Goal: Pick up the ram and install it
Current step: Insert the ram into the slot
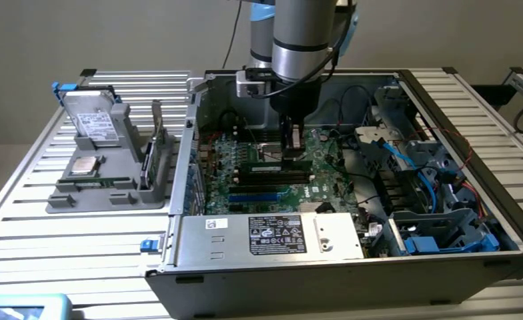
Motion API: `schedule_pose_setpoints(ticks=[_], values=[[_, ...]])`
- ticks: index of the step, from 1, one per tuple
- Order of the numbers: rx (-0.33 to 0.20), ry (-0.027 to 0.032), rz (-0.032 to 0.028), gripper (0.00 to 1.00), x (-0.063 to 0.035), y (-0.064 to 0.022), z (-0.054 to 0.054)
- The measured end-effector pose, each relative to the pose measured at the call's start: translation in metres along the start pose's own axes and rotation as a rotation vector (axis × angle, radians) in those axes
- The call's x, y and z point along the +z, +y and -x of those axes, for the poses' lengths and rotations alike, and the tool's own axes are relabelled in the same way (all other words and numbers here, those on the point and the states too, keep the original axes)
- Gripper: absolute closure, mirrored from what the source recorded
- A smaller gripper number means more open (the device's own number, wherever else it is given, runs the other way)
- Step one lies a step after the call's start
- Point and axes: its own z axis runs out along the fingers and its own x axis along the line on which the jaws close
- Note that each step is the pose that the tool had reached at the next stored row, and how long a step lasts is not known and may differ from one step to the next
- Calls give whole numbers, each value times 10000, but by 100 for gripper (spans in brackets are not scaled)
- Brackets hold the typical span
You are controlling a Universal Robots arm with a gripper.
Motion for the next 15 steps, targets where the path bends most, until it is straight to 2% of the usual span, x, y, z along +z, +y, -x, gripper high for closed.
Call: schedule_pose_setpoints(ticks=[2, 5, 15], values=[[1, 40, 1, 88, 14, 0, 1], [-3, 142, -1, 88, 40, 0, 15], [-59, 216, -8, 88, 66, 6, 67]])
